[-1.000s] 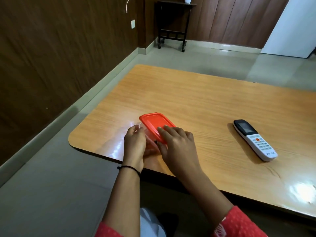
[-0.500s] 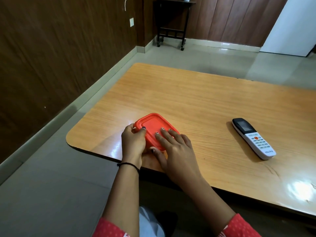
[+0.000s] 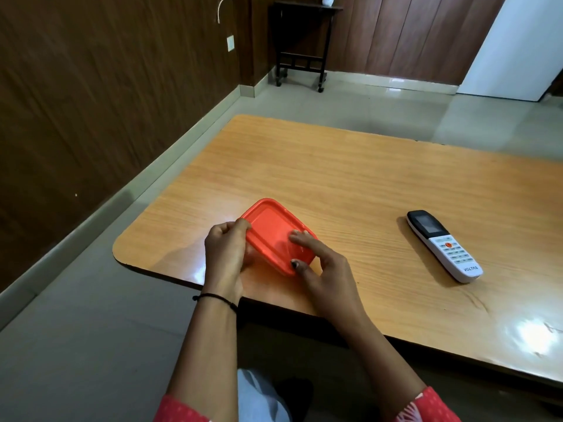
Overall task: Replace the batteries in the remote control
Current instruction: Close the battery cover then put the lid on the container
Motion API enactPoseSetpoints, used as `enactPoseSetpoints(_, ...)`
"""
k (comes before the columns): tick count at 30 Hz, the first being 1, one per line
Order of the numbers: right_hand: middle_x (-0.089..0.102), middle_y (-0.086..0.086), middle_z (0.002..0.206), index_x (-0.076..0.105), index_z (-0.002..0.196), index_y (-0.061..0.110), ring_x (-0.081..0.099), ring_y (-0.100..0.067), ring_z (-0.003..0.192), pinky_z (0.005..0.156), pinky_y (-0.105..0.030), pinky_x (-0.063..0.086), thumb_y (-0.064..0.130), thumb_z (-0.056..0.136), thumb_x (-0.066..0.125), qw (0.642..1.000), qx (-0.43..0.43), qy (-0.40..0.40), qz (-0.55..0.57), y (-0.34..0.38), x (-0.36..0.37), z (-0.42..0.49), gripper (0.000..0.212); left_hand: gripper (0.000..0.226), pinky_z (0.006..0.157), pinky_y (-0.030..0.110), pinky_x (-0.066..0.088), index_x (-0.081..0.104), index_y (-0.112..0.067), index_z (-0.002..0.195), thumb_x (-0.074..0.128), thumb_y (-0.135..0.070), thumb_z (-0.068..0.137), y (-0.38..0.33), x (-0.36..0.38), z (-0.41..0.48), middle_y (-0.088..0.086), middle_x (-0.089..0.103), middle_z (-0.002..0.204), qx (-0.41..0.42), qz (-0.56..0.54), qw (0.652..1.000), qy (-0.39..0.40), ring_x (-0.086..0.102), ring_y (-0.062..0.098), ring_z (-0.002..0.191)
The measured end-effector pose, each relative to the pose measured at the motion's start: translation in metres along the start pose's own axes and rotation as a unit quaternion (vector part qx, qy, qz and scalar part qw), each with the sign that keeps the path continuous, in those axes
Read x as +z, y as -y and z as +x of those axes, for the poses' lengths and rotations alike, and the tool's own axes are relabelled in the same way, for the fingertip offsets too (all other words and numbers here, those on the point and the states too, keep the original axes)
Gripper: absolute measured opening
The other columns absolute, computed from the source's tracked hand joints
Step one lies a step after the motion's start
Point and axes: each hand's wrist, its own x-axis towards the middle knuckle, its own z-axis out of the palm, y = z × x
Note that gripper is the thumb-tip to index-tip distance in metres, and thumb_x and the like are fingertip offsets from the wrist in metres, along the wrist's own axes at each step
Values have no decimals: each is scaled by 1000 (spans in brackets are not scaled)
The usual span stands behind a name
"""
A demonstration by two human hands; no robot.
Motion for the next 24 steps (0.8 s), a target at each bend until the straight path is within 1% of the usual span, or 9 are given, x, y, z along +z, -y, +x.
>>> enactPoseSetpoints(2,50,39,115,63,116,33,37,24,119,111,-21,32,-1,84,63,1000,8,-9,15,-2,-3,-3,47,31,78,37,51,54,-16,90,63,-45,81,1,2,-2,7,62,91,38,17,999,1,61,24,82)
enactPoseSetpoints(4,52,38,115,62,115,36,42,18,120,109,-25,37,-3,85,60,999,12,-16,35,-4,-4,-6,50,39,88,49,53,56,-22,88,59,-60,79,0,4,-5,6,65,98,64,38,997,3,64,28,94)
enactPoseSetpoints(8,55,13,122,59,121,27,51,3,114,94,-27,51,15,92,56,983,-7,-164,85,2,-2,-8,31,24,92,49,50,62,-29,87,52,-51,89,-5,12,-17,-1,65,96,95,25,994,40,61,26,103)
enactPoseSetpoints(11,57,4,117,61,112,29,57,-6,104,80,-33,56,50,92,45,935,109,-291,168,15,0,2,33,19,87,47,52,66,-25,88,56,-42,89,-8,18,-24,1,65,90,53,-54,992,101,62,23,92)
enactPoseSetpoints(14,67,-5,83,61,79,25,68,-31,79,71,-50,58,69,86,30,900,205,-286,258,21,-2,11,54,33,75,37,54,69,-16,103,62,-39,81,-10,23,-30,2,67,89,36,-85,980,178,62,21,89)
enactPoseSetpoints(17,55,-7,58,50,61,13,62,-33,56,53,-42,53,72,82,26,915,196,-267,230,22,-4,10,67,22,69,34,50,75,-24,83,63,-43,82,-11,24,-30,-2,65,77,43,-73,983,166,61,19,79)
enactPoseSetpoints(19,47,-4,52,43,59,12,50,-23,49,49,-30,42,74,79,26,930,173,-257,196,18,-5,9,67,34,70,37,46,73,-26,68,63,-58,74,-11,24,-31,5,57,75,65,-32,985,156,57,22,75)
enactPoseSetpoints(21,45,-6,52,43,60,11,46,-21,49,50,-28,38,76,77,26,938,160,-258,169,12,-8,9,69,44,67,36,43,66,-21,65,66,-64,66,-11,26,-35,9,48,75,91,-11,983,161,50,21,73)
enactPoseSetpoints(24,45,-11,55,48,64,9,46,-22,51,52,-31,39,79,76,27,940,146,-258,171,9,-10,10,73,32,54,23,40,65,-17,60,68,-45,76,-11,31,-37,7,43,67,116,-31,984,129,45,16,62)
